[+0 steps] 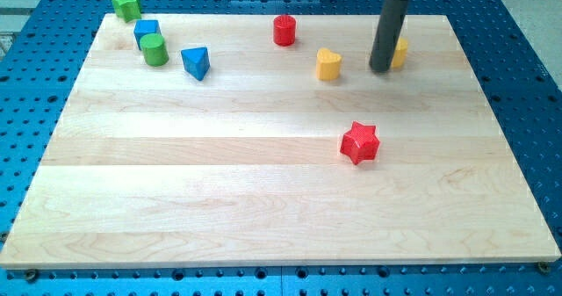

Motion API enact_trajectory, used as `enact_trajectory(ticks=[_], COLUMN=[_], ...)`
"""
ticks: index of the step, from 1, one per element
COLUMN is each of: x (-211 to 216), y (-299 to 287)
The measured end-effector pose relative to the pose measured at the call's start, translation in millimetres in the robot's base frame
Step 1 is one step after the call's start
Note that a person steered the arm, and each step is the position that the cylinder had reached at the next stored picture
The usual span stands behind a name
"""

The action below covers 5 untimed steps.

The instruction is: Push the hexagon to the top right side of the board

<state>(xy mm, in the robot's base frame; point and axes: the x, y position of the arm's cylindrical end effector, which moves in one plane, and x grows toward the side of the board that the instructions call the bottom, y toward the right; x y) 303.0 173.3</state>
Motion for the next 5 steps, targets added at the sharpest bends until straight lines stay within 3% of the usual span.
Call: enact_trajectory(ticks=[1, 4, 5], x=[-21.6, -44.8, 11.4], y=[38.5, 25.7, 32.6])
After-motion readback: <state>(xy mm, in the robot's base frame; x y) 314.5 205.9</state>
